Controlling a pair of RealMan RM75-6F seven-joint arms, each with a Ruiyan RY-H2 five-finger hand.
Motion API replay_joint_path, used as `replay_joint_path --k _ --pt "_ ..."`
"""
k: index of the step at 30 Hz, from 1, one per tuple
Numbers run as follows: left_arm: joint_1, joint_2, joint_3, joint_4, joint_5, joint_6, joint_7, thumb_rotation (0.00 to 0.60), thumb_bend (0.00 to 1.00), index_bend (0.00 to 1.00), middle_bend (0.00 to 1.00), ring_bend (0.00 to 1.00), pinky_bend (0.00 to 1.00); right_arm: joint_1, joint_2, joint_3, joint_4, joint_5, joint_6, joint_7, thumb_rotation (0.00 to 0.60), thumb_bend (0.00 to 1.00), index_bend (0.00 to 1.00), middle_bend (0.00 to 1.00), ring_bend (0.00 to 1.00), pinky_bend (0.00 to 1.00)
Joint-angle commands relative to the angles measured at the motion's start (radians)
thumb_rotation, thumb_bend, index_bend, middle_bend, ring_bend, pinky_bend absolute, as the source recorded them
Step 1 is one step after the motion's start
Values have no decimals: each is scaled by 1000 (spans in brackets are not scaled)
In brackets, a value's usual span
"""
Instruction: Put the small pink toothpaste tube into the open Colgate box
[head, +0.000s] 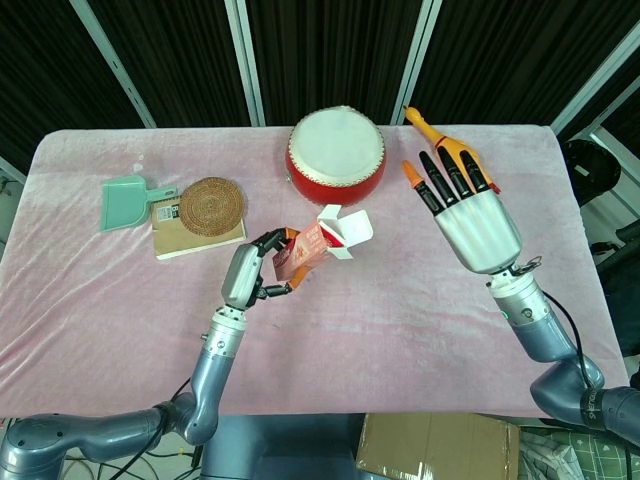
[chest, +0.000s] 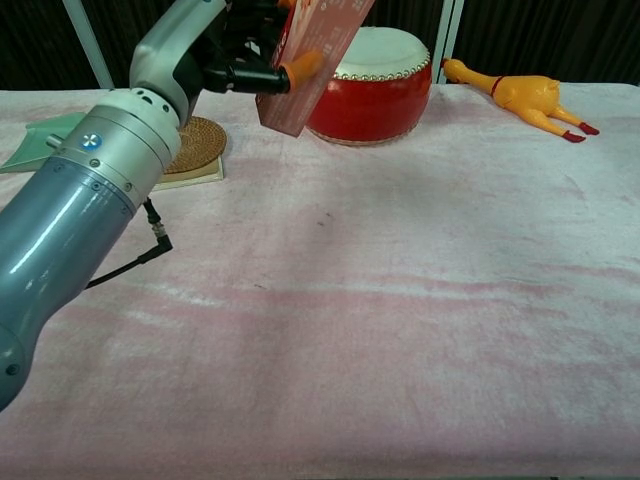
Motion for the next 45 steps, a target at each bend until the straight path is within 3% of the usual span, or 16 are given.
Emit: replay_joint_path --k 1,6,18,30,34,39,41,45 --pt "4 1 17 3 64 51 -60 600 265 334 314 275 435 0 -3 5 0 4 6 1 600 262 49 142 128 234" --pt "14 -4 23 21 55 50 -59 600 457 463 447 388 547 -1 -4 9 -12 10 8 3 600 262 49 142 127 234" --pt "40 59 41 42 -27 -43 75 600 460 478 461 400 557 -16 16 -4 -30 26 -4 -3 600 262 49 142 128 234" --pt "79 217 162 96 -112 -242 324 600 434 461 438 353 502 -32 15 -16 -21 36 -4 18 600 263 49 142 128 234" --pt "90 233 200 101 -132 -296 365 600 358 417 379 297 448 -34 15 -18 -25 39 -5 20 600 263 49 142 128 234" --pt "103 242 215 91 -146 -309 403 600 110 220 127 77 173 -43 22 -22 -35 46 -7 21 600 262 49 142 127 234" --pt "109 251 209 67 -158 -296 435 600 90 158 68 33 105 -51 26 -25 -43 54 -7 25 600 262 49 137 124 234" --pt "134 292 189 -23 -162 -238 456 600 89 128 28 2 63 -81 37 -36 -72 87 -7 43 600 250 23 115 105 226"
